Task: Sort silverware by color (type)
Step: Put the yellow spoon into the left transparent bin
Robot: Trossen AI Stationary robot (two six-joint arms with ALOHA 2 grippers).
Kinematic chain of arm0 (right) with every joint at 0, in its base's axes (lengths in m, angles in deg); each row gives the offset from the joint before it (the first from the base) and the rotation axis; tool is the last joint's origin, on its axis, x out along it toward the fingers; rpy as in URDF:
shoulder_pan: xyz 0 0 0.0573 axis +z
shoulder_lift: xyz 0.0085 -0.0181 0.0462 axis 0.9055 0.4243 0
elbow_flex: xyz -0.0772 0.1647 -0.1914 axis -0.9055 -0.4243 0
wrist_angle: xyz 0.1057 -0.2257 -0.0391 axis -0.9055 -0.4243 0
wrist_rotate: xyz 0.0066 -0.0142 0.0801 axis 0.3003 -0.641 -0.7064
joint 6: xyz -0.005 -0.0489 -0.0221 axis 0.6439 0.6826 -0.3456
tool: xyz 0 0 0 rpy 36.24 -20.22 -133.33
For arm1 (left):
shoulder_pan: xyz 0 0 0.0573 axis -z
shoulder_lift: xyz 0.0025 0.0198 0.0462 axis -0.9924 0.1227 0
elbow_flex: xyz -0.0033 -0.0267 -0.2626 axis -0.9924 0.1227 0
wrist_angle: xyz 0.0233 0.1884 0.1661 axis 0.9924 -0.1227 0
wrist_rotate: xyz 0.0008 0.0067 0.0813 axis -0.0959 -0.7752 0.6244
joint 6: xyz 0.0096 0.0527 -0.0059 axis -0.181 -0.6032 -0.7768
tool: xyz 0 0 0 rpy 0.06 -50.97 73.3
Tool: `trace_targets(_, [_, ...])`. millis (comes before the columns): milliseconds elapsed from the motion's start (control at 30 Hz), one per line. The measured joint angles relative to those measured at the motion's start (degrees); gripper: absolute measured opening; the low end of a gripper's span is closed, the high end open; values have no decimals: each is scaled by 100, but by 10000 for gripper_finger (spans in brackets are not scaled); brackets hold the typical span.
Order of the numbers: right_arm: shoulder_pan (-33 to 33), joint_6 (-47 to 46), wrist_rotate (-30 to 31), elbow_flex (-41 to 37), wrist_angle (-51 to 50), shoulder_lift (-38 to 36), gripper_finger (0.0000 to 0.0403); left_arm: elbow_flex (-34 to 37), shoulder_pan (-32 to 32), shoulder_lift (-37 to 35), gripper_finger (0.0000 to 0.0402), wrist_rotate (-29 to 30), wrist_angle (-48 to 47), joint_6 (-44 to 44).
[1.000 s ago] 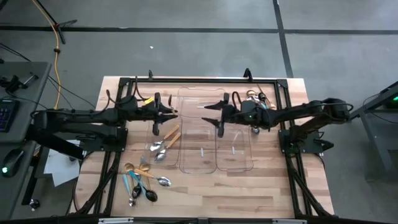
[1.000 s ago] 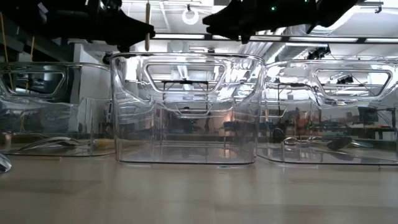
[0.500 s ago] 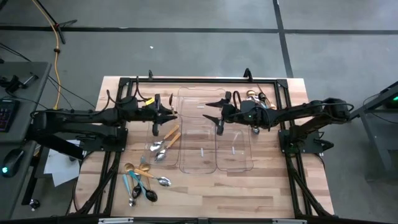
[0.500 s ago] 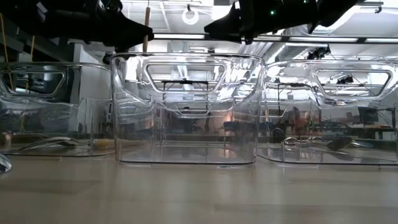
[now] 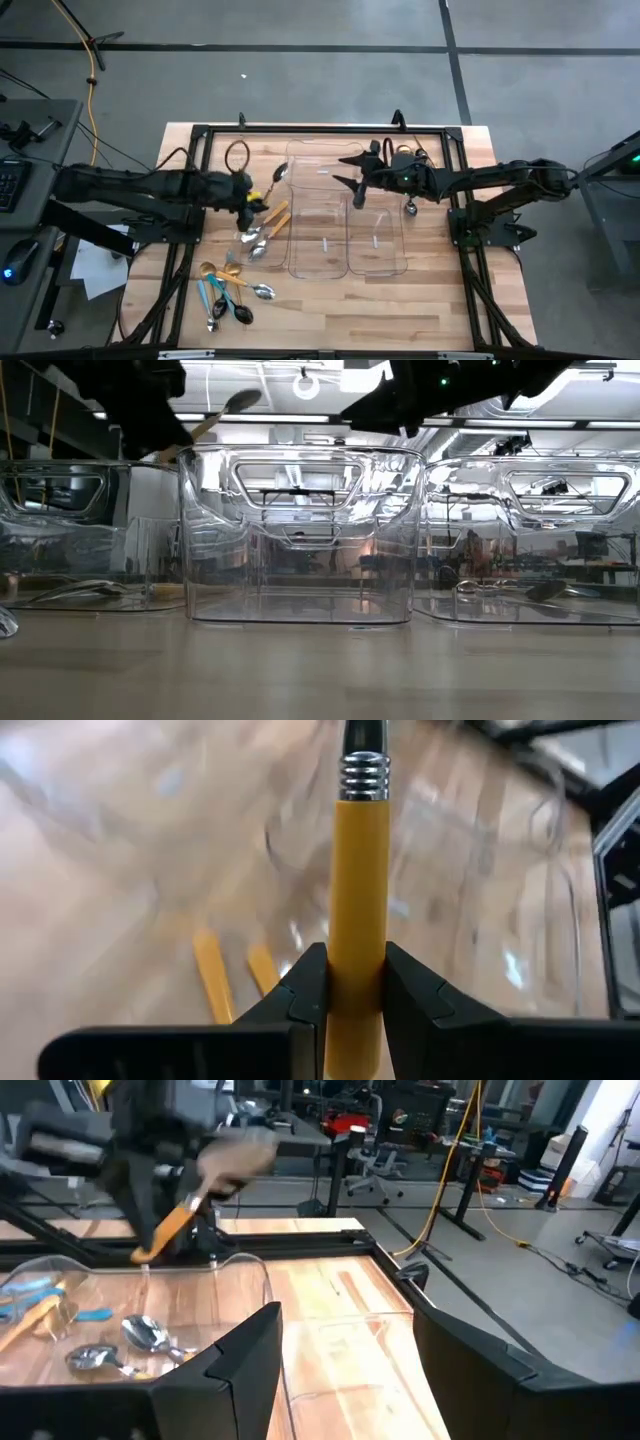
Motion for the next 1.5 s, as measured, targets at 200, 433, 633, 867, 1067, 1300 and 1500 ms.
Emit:
trace_targets(200, [7,-214,-17,0,-160,-174,210,13,863,414,47,4,-582,1546])
trace_targets(433, [7,-200,-16,0,-201,-176,210,13,1400,1096,47,-148,-640,2466])
trace_targets(633, [2,-150,-16,0,-198,-176,210,13,1435,1638,47,-484,-650,2691])
trace_targets(867, [2,-118,-16,0,-196,-176,210,13,1242,2211,47,-652,-711,2550])
trace_targets(1067, [2,-123,-16,0,-193,-176,210,8,1068,2593,47,-808,-734,2381])
trace_targets(1300, [2,-124,-16,0,-193,-176,210,-15,968,2676,51,-857,-758,2341])
trace_targets(1500, [2,-126,-16,0,-193,-176,210,4,967,2675,101,-825,-745,2330])
